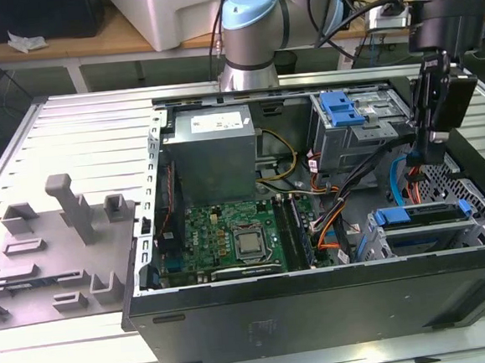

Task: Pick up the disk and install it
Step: 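Insert the first disk wire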

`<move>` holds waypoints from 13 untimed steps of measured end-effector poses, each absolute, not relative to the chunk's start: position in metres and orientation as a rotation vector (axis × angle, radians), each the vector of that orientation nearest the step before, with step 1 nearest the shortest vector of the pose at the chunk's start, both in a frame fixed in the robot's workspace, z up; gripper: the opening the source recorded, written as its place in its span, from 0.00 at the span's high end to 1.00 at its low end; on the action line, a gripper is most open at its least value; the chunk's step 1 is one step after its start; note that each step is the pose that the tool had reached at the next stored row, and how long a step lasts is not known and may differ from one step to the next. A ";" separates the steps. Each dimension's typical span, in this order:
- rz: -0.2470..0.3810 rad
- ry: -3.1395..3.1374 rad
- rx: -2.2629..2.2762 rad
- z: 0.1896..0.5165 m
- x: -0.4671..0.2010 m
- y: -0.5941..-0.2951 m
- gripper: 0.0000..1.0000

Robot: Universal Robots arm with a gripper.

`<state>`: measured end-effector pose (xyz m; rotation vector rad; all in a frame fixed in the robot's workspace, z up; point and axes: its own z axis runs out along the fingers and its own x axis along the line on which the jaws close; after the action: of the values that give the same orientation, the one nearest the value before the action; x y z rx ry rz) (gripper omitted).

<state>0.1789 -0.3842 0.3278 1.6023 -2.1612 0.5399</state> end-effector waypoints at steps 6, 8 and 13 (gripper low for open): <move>0.555 -2.152 1.594 0.325 0.179 -0.375 0.58; 0.560 -2.149 1.591 0.325 0.179 -0.375 0.58; 0.580 -2.137 1.581 0.324 0.179 -0.375 0.58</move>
<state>0.1788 -0.3753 0.3237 1.5811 -2.1369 0.5797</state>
